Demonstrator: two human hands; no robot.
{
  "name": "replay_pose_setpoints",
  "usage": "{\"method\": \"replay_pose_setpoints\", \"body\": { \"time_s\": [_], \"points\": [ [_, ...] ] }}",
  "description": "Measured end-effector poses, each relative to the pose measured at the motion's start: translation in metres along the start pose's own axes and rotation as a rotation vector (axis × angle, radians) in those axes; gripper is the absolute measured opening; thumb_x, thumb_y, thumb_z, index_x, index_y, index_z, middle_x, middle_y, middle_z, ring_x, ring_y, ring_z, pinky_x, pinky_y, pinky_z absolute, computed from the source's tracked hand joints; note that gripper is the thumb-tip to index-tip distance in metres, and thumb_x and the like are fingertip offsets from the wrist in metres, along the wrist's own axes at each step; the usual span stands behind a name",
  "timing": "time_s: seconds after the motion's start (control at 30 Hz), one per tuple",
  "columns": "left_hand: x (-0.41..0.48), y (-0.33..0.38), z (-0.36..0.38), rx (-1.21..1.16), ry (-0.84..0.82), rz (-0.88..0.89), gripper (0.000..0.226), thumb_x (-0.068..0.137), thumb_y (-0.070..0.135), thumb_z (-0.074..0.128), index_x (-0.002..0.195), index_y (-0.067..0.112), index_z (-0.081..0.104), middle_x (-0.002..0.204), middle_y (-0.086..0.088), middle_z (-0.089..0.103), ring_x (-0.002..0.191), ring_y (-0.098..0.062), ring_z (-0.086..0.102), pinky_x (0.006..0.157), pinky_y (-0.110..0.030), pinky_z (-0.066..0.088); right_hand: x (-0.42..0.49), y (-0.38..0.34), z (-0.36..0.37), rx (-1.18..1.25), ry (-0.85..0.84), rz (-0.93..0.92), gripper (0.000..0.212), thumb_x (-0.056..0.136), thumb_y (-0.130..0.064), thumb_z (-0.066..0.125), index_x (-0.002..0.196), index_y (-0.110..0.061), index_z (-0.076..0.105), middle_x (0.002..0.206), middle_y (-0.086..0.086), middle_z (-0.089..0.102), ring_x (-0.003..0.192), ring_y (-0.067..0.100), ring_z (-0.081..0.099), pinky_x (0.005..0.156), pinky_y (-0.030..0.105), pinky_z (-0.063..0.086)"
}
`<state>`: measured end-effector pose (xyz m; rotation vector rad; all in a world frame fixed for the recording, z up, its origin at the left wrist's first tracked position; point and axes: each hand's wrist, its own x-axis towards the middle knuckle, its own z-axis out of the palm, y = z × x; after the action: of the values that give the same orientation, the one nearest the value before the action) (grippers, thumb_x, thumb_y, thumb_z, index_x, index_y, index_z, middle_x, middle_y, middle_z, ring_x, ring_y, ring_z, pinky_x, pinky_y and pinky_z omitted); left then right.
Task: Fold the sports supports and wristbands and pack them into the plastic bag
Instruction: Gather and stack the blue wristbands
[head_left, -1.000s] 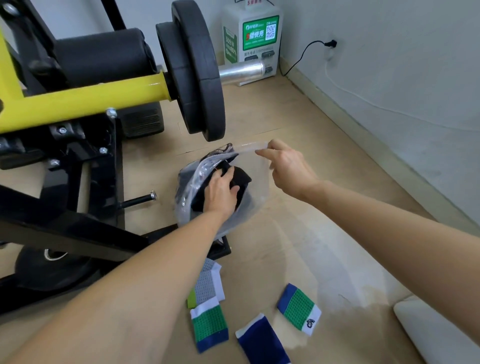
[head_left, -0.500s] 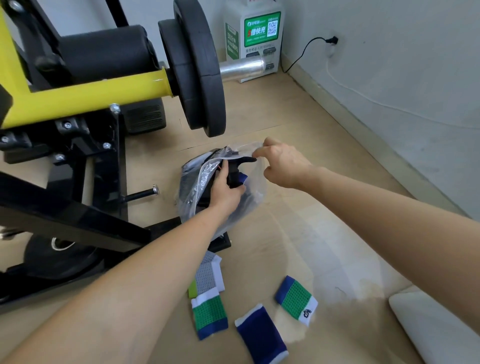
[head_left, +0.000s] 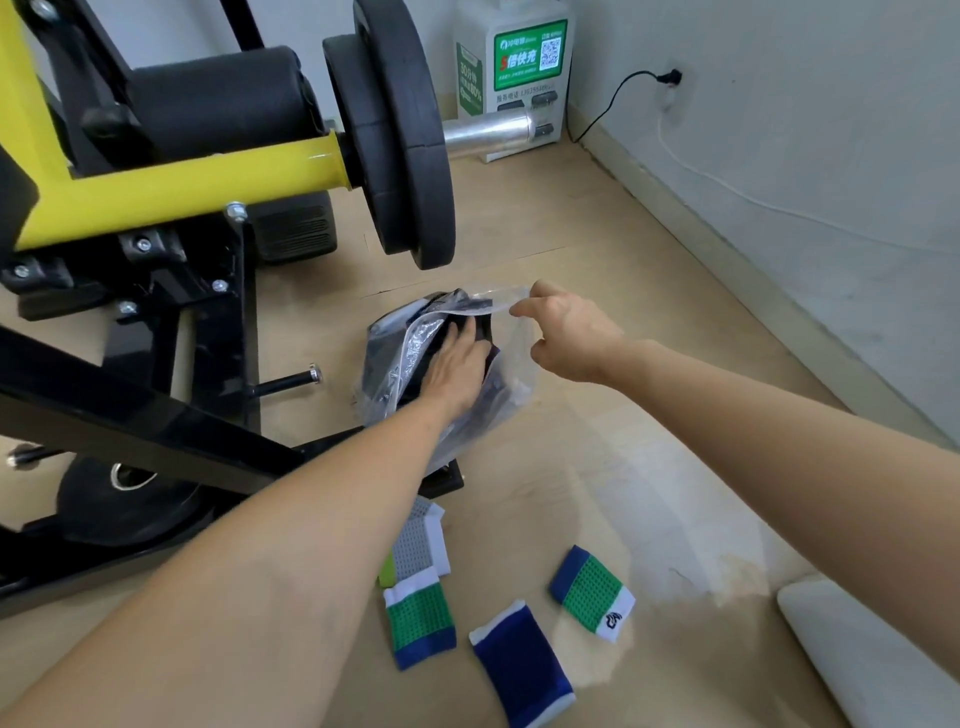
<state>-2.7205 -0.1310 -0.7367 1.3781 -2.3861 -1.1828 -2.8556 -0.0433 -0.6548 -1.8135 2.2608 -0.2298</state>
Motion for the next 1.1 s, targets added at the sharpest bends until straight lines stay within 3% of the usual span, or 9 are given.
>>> {"method": "replay_pose_setpoints", "body": {
  "time_s": [0.07,0.2,0.33,0.47,0.53,0.63,0.8,0.97,1.1],
  "points": [
    [0.004,0.005,-0.005,-0.024,-0.03,-0.049,0.057,0.105,0.033,0.033,0.16,0.027,0.017,0.166,-0.015,0.019,0.149,-0.037,0.025,0.116,-0.047,0.023,0.002,0.004,-0.002,-0.003,-0.007,0.002,0.065,0.084,0.003,0.051,0.146,-0.014,0.044,0.135,0.007,0.044,0.103,0.035,0.058,0.076,0.036,0.047],
    [-0.008,0.0,0.002,-0.115,-0.003,-0.043,0.056,0.105,0.039,0.036,0.159,0.025,0.026,0.167,-0.002,0.021,0.154,-0.022,0.017,0.122,-0.04,0.016,0.001,0.007,0.0,0.003,-0.022,0.005,0.067,0.084,0.001,0.052,0.148,-0.017,0.043,0.139,0.007,0.043,0.108,0.034,0.058,0.083,0.04,0.051],
    [-0.047,-0.008,0.009,-0.059,0.104,0.059,0.053,0.102,0.034,0.047,0.153,0.02,0.04,0.157,0.0,0.042,0.146,-0.021,0.035,0.114,-0.037,0.03,-0.017,0.005,0.003,0.031,-0.027,-0.015,0.065,0.085,0.0,0.052,0.146,-0.023,0.047,0.139,0.008,0.046,0.111,0.032,0.057,0.086,0.037,0.049],
    [-0.096,-0.02,0.022,0.057,0.189,0.282,0.039,0.095,0.02,0.059,0.133,0.015,0.061,0.124,-0.004,0.063,0.118,-0.026,0.055,0.099,-0.037,0.043,-0.059,0.006,0.022,0.125,0.084,-0.002,0.06,0.085,-0.006,0.056,0.142,-0.025,0.052,0.138,0.005,0.051,0.11,0.028,0.059,0.089,0.037,0.049],
    [-0.122,-0.03,0.031,0.066,0.124,0.349,0.036,0.092,0.017,0.06,0.128,0.015,0.064,0.114,-0.001,0.063,0.109,-0.021,0.057,0.094,-0.037,0.046,-0.084,0.01,0.043,0.166,0.094,0.037,0.052,0.086,-0.011,0.06,0.137,-0.023,0.057,0.131,0.004,0.057,0.105,0.026,0.061,0.088,0.035,0.049],
    [-0.156,-0.044,0.047,0.134,-0.05,0.37,0.033,0.093,0.019,0.06,0.126,0.018,0.065,0.113,0.004,0.063,0.105,-0.016,0.056,0.092,-0.034,0.047,-0.121,0.017,0.078,0.169,-0.047,0.087,0.04,0.089,-0.016,0.065,0.129,-0.016,0.063,0.118,0.007,0.065,0.102,0.026,0.064,0.086,0.03,0.046],
    [-0.197,-0.073,0.077,0.214,-0.238,0.23,0.031,0.092,0.02,0.061,0.123,0.019,0.066,0.116,0.0,0.064,0.109,-0.02,0.058,0.087,-0.031,0.046,-0.168,0.02,0.12,0.158,-0.328,0.195,0.033,0.092,-0.026,0.065,0.124,-0.018,0.065,0.112,0.004,0.069,0.098,0.022,0.063,0.088,0.031,0.048],
    [-0.218,-0.106,0.107,0.419,-0.362,0.132,0.052,0.094,0.039,0.064,0.141,0.022,0.048,0.136,-0.001,0.053,0.127,-0.023,0.049,0.097,-0.037,0.045,-0.196,0.028,0.157,0.205,-0.438,0.394,0.039,0.092,-0.027,0.066,0.13,-0.019,0.059,0.12,0.007,0.064,0.108,0.026,0.059,0.09,0.033,0.048],
    [-0.218,-0.123,0.125,0.564,-0.375,0.11,0.061,0.092,0.043,0.066,0.143,0.02,0.04,0.136,-0.005,0.047,0.122,-0.027,0.051,0.091,-0.04,0.049,-0.215,0.028,0.191,0.23,-0.384,0.483,0.059,0.085,-0.024,0.071,0.139,-0.019,0.046,0.123,0.011,0.051,0.113,0.034,0.053,0.092,0.038,0.046]
  ]
}}
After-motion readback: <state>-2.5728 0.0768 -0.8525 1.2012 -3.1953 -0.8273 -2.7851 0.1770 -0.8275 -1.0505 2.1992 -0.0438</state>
